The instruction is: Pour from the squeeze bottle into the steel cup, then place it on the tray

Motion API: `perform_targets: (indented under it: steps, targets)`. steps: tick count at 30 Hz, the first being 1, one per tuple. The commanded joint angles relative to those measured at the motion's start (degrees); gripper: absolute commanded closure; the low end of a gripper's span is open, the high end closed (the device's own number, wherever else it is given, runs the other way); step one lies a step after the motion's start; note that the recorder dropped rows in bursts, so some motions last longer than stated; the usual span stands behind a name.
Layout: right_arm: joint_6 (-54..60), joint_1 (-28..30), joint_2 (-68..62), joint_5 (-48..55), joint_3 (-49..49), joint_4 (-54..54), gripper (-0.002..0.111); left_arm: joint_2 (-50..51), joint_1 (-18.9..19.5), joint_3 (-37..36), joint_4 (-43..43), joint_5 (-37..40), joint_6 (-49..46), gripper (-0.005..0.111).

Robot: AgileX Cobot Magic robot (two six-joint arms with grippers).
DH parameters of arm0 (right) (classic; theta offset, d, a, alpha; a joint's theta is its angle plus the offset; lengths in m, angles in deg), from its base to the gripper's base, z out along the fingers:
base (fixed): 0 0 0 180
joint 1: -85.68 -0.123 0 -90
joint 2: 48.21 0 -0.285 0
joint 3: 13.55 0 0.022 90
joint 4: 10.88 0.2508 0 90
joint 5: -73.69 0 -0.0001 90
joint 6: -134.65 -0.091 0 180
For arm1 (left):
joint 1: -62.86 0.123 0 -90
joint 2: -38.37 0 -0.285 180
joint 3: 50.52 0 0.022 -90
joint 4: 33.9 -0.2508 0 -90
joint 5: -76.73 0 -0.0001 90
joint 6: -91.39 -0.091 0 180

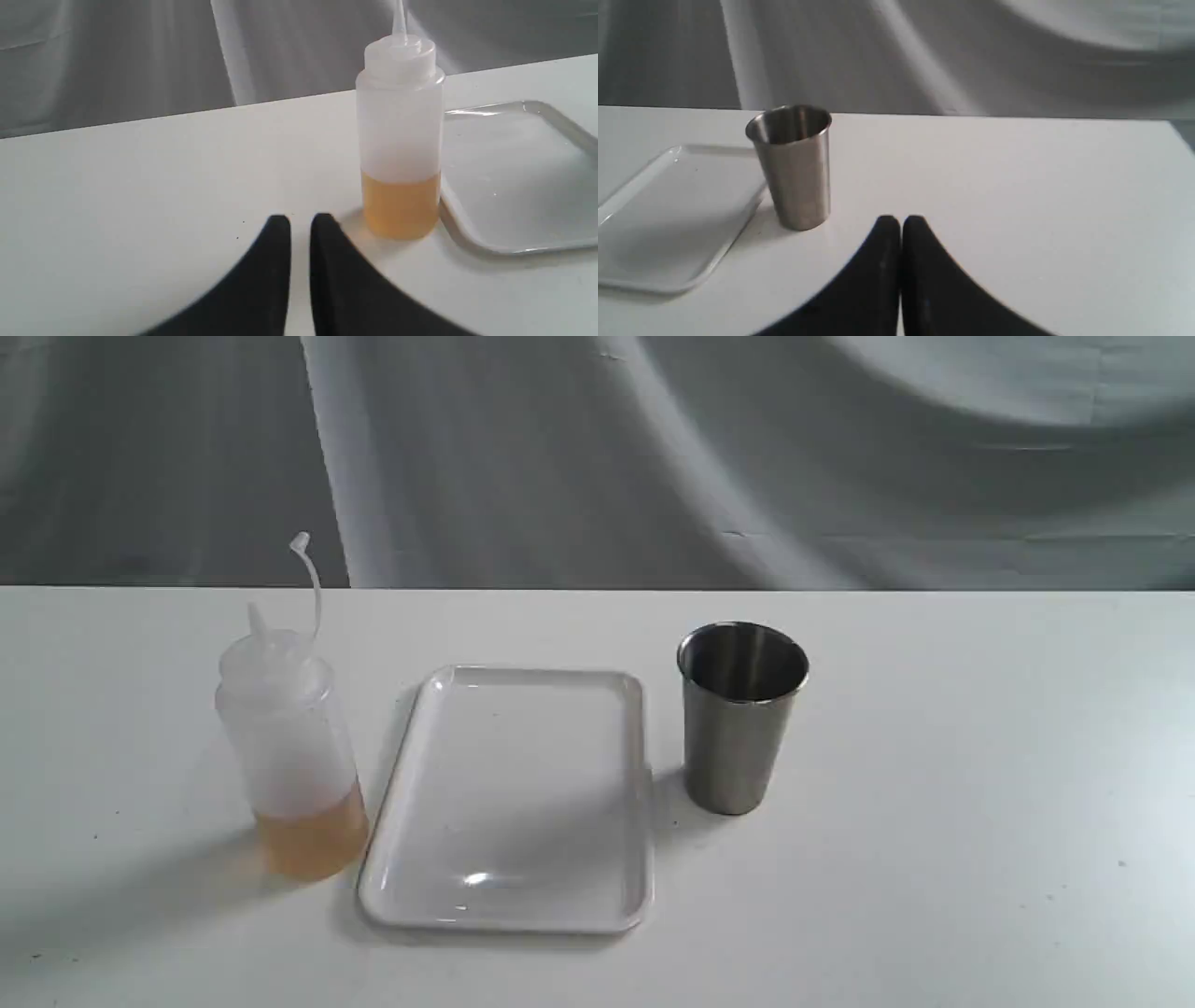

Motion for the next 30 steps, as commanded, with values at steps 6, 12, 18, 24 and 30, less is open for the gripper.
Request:
perform_targets:
  steps: [6, 12, 18, 24, 30]
  targets:
    - [-0.93, 0.22, -18.29, 8.68, 18.91, -4.86, 0.108, -0.29, -0.18, -0.25, -0.16, -0.37, 0.1, 0.098]
    - [-8.09, -1.07, -29.65, 8.68, 31.51, -7.72, 0.108, -0.29, -0.18, -0.25, -0.16, -0.37, 0.1, 0.098]
    - [-14.41, -6.62, -35.41, 3.72, 39.86, -10.96, 0.108, -0.29, -0.18, -0.25, -0.16, -0.37, 0.1, 0.098]
    - [-14.41, -14.61, -40.68, -2.37, 43.93, -15.58, 0.108, -0.29, -0.18, -0.25, -0.16, -0.37, 0.1, 0.098]
    - [-15.49, -24.77, -46.9, -14.55, 44.33, -18.53, 0.108, -0.29, -0.18, -0.25, -0.16, -0.37, 0.1, 0.098]
